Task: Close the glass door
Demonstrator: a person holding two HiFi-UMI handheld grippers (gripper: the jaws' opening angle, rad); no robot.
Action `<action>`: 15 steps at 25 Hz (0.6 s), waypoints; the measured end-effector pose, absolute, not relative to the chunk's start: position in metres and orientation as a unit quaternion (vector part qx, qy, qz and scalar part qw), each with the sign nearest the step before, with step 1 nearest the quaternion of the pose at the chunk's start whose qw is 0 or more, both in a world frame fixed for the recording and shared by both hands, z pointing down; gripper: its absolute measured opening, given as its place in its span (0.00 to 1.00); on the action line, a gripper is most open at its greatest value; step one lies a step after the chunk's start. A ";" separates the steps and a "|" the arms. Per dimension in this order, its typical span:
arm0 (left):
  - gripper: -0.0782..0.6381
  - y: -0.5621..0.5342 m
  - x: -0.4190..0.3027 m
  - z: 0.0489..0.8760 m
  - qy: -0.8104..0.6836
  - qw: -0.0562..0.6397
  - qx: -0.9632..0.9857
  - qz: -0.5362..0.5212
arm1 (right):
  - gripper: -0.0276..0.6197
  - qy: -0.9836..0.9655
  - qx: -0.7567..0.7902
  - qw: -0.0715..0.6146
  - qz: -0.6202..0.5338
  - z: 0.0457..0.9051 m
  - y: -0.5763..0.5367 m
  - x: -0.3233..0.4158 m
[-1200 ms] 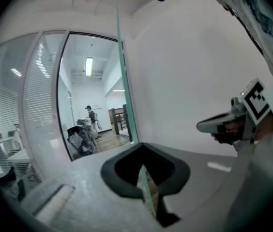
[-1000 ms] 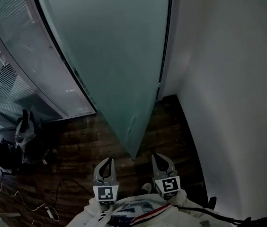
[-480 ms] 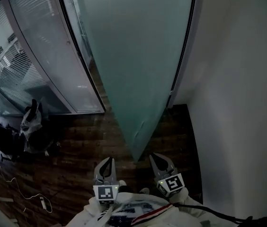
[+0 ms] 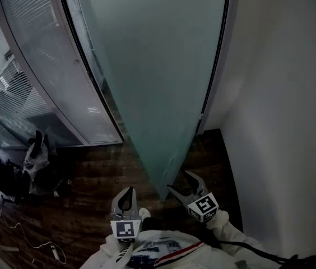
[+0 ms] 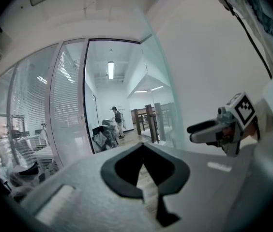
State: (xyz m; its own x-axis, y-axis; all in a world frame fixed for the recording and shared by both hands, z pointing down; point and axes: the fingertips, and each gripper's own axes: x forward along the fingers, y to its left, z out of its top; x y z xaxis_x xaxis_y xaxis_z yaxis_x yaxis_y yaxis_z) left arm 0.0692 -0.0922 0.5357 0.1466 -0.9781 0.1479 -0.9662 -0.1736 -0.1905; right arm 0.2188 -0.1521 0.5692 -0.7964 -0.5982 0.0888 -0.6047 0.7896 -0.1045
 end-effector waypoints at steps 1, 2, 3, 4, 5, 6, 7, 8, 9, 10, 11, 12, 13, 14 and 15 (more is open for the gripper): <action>0.11 -0.097 0.064 0.534 0.642 0.026 -0.757 -0.118 | 0.55 -0.946 0.317 0.029 0.063 0.570 -0.158 0.216; 0.11 -0.103 0.059 0.533 0.642 0.027 -0.757 -0.118 | 0.54 -0.946 0.316 0.032 0.062 0.570 -0.163 0.213; 0.11 -0.108 0.054 0.531 0.642 0.029 -0.757 -0.119 | 0.53 -0.947 0.314 0.036 0.062 0.571 -0.168 0.210; 0.11 -0.113 0.050 0.529 0.641 0.031 -0.757 -0.120 | 0.51 -0.947 0.312 0.040 0.063 0.572 -0.173 0.208; 0.11 -0.117 0.046 0.527 0.640 0.031 -0.758 -0.121 | 0.51 -0.948 0.308 0.044 0.064 0.573 -0.177 0.205; 0.11 -0.122 0.043 0.525 0.639 0.029 -0.759 -0.123 | 0.51 -0.949 0.304 0.049 0.066 0.575 -0.181 0.201; 0.11 -0.127 0.039 0.524 0.638 0.028 -0.760 -0.123 | 0.48 -0.950 0.299 0.055 0.067 0.577 -0.184 0.196; 0.11 -0.132 0.034 0.525 0.637 0.028 -0.760 -0.122 | 0.46 -0.951 0.295 0.061 0.066 0.580 -0.188 0.191; 0.11 -0.137 0.029 0.526 0.637 0.029 -0.761 -0.122 | 0.46 -0.951 0.294 0.066 0.064 0.583 -0.191 0.186; 0.11 -0.142 0.025 0.528 0.635 0.029 -0.762 -0.122 | 0.46 -0.951 0.294 0.070 0.063 0.586 -0.195 0.181; 0.11 -0.146 0.022 0.529 0.634 0.030 -0.763 -0.123 | 0.44 -0.951 0.295 0.073 0.061 0.588 -0.198 0.176; 0.11 -0.149 0.019 0.529 0.632 0.030 -0.764 -0.124 | 0.39 -0.950 0.297 0.076 0.058 0.590 -0.200 0.173; 0.11 -0.153 0.017 0.528 0.631 0.032 -0.765 -0.124 | 0.31 -0.949 0.298 0.082 0.054 0.593 -0.202 0.171; 0.11 -0.156 0.014 0.526 0.631 0.035 -0.765 -0.123 | 0.25 -0.949 0.299 0.088 0.050 0.596 -0.203 0.169; 0.11 -0.160 0.011 0.524 0.630 0.039 -0.766 -0.121 | 0.24 -0.948 0.300 0.091 0.046 0.598 -0.204 0.167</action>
State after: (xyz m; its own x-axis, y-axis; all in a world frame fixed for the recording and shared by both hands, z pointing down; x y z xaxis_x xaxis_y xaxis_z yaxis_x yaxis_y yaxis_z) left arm 0.0112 -0.1599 0.5237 0.1762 -0.9747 0.1372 -0.9560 -0.2027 -0.2120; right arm 0.1672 -0.2039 0.5984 -0.8030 -0.5615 0.1998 -0.5782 0.8153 -0.0326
